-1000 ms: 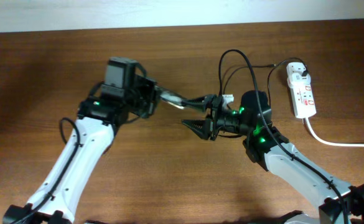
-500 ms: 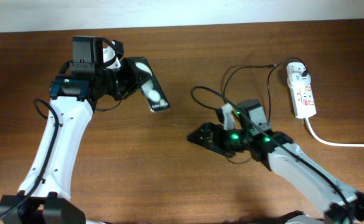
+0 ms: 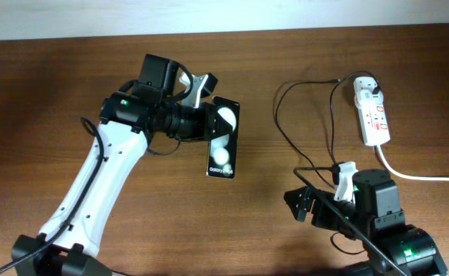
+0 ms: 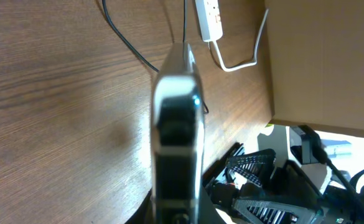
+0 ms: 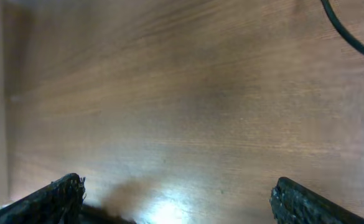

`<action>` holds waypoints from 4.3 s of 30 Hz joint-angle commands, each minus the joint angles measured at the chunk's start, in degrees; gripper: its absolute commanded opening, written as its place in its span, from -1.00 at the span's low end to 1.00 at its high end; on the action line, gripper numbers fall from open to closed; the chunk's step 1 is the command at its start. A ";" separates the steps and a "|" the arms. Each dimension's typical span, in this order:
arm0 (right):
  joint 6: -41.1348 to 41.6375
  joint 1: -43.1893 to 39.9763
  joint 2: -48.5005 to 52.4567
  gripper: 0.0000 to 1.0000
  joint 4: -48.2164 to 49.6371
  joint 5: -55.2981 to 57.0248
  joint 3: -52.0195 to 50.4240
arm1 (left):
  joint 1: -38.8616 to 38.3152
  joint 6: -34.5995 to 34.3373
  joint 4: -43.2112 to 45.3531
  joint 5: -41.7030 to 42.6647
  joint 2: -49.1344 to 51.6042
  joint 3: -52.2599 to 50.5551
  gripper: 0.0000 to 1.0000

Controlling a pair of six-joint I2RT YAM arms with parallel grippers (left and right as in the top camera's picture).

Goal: Plug charger to phone and switch on socket
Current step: 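Release the phone from the right gripper and move it to the power strip, then grasp the black charging cable's USB-C end with the right gripper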

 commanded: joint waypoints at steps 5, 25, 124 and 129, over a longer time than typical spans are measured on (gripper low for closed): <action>-0.70 -0.20 3.41 0.97 1.40 10.14 0.26 | -0.07 1.27 -0.28 -0.50 0.09 1.55 -1.00; 6.95 -1.88 52.87 0.86 -2.23 22.49 46.80 | -0.07 -0.90 -1.03 -0.74 0.09 1.55 -1.00; -17.90 4.92 38.88 -0.92 -25.40 -1.27 58.01 | -0.13 -16.76 16.83 3.56 4.24 1.55 -1.00; -15.61 14.53 32.33 -0.92 -25.14 -1.05 56.19 | -0.11 -24.33 24.09 6.80 4.70 1.55 -1.00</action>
